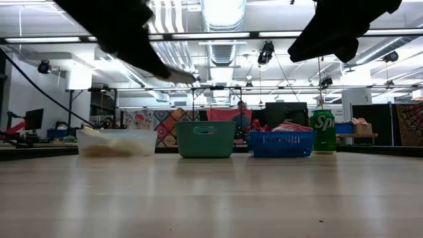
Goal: Sort candy
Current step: Put the white chocolate into the green bin, then return to Home Position
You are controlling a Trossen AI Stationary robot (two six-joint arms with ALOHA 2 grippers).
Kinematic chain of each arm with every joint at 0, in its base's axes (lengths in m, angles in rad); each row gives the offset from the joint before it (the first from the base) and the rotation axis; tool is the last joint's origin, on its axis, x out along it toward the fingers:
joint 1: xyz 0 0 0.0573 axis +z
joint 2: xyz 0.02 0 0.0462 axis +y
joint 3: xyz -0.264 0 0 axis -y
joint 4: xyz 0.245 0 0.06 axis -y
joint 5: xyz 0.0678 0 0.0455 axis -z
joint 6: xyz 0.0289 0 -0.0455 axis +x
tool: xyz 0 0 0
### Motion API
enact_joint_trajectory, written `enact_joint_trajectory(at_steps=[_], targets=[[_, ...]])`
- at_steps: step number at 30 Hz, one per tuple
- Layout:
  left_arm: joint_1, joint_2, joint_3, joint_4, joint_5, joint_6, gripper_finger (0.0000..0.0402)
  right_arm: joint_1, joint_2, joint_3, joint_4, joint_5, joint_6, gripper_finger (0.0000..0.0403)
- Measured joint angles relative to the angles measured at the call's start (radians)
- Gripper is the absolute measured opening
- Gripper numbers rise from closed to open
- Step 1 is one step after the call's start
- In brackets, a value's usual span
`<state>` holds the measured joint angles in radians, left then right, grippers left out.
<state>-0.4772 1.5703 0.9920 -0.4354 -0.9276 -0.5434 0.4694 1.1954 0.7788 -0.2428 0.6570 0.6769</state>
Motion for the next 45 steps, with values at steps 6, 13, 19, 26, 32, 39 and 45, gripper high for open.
enact_joint_trajectory(at_steps=[6,13,19,26,32,39,45], targets=[[0.319,-0.006,0.006,0.058,0.159,0.331,0.004,0.0,0.004,0.0,0.002,0.0,-0.008,0.0093],[0.713,-0.003,0.007,0.327,0.543,0.532,0.0047,0.0,0.03,0.0,0.015,0.0,-0.006,0.0093],[0.851,-0.002,0.008,0.329,0.76,0.502,0.0102,0.0,0.035,0.0,0.022,-0.001,0.011,0.0093],[0.8,-0.009,0.009,0.341,0.763,0.501,0.0174,-0.001,0.06,0.0,0.023,0.001,0.004,0.0093],[0.657,-0.082,0.005,0.274,0.754,0.43,0.0186,0.008,0.116,-0.004,0.047,0.05,-0.026,0.0093],[0.345,-0.208,-0.043,0.263,0.579,0.42,0.0156,0.023,0.217,-0.026,0.284,0.061,-0.276,0.0093],[0.068,-0.336,-0.158,0.286,0.341,0.385,0.0128,0.022,0.224,-0.089,0.544,-0.027,-0.479,0.0075]])
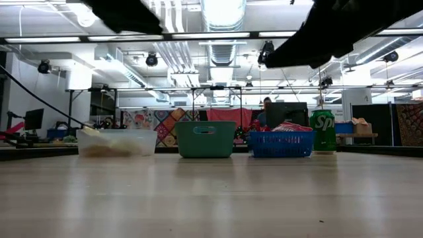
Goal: Sort candy
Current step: Return to Home Position
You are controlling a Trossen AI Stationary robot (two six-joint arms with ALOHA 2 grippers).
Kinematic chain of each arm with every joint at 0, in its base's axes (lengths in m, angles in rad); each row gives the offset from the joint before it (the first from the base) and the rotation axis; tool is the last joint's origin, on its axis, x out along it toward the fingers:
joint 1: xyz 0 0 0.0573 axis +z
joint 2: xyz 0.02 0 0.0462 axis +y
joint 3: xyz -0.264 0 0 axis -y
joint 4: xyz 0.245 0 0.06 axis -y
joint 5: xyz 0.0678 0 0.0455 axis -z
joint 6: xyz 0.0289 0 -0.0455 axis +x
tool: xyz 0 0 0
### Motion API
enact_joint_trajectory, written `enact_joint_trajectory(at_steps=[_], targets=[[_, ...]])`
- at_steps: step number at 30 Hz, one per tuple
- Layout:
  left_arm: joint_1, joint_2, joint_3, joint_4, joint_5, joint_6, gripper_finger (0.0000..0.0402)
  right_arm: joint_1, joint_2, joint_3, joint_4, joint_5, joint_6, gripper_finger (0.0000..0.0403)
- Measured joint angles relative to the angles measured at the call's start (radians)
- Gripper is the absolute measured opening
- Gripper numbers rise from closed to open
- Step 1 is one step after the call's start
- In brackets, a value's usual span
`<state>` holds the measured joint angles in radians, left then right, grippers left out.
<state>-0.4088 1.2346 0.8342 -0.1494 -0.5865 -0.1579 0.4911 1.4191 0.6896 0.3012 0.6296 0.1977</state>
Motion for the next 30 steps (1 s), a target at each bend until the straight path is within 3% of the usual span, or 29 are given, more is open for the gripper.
enact_joint_trajectory(at_steps=[5,10,16,25,30], targets=[[-0.14,-0.117,-0.142,0.075,-0.004,-0.009,0.0097,-0.015,-0.077,-0.054,0.058,-0.028,-0.084,0.0058],[-0.202,-0.264,-0.28,0.123,-0.004,-0.006,0.0056,-0.05,-0.193,-0.13,0.059,-0.051,-0.127,0.0049],[-0.206,-0.503,-0.429,0.153,0.011,-0.006,0.0006,-0.103,-0.361,-0.236,0.053,-0.084,-0.139,0.0047],[-0.178,-0.853,-0.581,0.147,-0.006,0.073,0.0001,-0.138,-0.559,-0.33,0.091,-0.093,-0.213,0.0047],[-0.106,-0.99,-0.594,0.123,-0.026,0.157,0.0,-0.213,-0.656,-0.379,0.101,-0.18,-0.235,0.0047]])
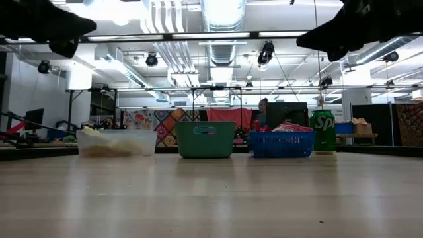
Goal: Sort candy
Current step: Return to Home Position
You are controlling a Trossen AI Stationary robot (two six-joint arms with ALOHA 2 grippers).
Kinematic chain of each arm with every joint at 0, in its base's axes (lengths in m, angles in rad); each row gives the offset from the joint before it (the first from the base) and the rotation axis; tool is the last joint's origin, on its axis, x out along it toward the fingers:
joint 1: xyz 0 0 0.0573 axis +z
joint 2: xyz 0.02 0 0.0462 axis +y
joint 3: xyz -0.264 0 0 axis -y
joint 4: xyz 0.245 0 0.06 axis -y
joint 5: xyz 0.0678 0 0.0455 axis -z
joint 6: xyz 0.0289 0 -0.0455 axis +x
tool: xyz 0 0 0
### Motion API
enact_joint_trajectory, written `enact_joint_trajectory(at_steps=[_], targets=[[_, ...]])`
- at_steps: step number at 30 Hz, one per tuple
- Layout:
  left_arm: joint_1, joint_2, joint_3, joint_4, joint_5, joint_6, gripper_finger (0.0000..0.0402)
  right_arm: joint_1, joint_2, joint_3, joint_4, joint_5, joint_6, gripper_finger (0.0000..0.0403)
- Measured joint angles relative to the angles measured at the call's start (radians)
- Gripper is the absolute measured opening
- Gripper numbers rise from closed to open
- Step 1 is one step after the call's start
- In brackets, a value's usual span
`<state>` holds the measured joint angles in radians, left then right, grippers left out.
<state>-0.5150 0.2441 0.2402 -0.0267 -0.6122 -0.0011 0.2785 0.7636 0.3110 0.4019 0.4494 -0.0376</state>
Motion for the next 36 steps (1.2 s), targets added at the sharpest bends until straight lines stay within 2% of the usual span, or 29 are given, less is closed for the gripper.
enact_joint_trajectory(at_steps=[5,7,10,14,19,21,24,28,36], targets=[[0.056,-0.124,-0.002,-0.114,0.06,0.029,0.0,-0.068,-0.09,-0.047,-0.003,-0.11,-0.001,0.0047],[0.058,-0.178,-0.01,-0.161,0.061,0.02,0.0,-0.072,-0.13,-0.071,0.002,-0.117,-0.001,0.0047],[0.058,-0.246,-0.027,-0.154,0.123,0.025,0.0,-0.073,-0.193,-0.114,0.002,-0.117,-0.01,0.0047],[0.058,-0.239,-0.057,-0.126,0.131,0.005,0.0,-0.073,-0.27,-0.182,0.011,-0.117,-0.007,0.0047],[0.059,-0.245,-0.222,0.074,0.132,0.001,0.0,-0.077,-0.367,-0.299,0.08,-0.103,-0.044,0.0047],[0.059,-0.224,-0.226,0.098,0.15,0.0,0.0,-0.079,-0.402,-0.297,0.032,-0.091,-0.058,0.0047],[0.058,-0.184,-0.218,0.085,0.072,-0.023,0.0,-0.081,-0.451,-0.298,0.016,-0.083,-0.103,0.0047],[0.059,-0.151,-0.207,0.067,-0.074,-0.207,0.0,-0.081,-0.49,-0.298,-0.017,-0.046,-0.087,0.0047],[0.059,-0.096,-0.21,0.071,-0.096,-0.244,0.0,-0.081,-0.484,-0.298,-0.032,-0.048,0.137,0.0047]])
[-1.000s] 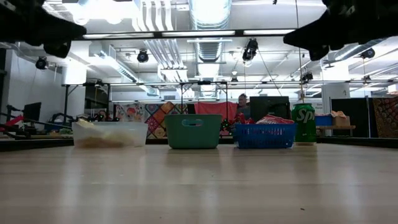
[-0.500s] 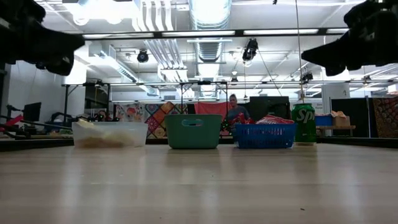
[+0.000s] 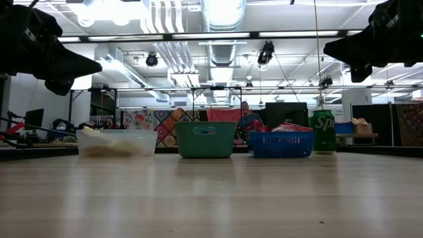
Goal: Sort candy
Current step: Return to Home Position
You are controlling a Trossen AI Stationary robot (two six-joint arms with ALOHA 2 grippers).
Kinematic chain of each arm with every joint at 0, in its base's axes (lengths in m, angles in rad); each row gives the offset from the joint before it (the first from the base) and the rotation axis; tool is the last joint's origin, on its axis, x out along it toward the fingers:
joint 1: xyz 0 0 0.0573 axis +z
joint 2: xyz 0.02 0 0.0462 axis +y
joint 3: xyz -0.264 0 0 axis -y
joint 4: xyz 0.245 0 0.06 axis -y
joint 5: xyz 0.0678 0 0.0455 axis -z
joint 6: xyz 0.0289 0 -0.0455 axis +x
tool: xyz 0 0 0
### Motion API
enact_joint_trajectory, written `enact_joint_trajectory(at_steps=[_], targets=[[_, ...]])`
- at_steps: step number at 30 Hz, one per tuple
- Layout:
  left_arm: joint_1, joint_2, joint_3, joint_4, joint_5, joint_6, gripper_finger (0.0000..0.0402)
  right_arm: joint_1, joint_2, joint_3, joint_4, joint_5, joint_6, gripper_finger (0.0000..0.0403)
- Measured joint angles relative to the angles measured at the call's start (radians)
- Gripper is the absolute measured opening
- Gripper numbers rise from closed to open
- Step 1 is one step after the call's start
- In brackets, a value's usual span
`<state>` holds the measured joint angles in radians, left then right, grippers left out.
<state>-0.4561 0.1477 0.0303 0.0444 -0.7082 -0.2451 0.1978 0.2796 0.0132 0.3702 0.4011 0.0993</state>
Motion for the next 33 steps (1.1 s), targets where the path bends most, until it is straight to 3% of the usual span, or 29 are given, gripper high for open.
enact_joint_trajectory(at_steps=[33], targets=[[0.0,0.07,0.002,0.0,0.003,0.0,0.0,0.0,0.005,-0.001,0.001,0.0,-0.003,0.0047]])
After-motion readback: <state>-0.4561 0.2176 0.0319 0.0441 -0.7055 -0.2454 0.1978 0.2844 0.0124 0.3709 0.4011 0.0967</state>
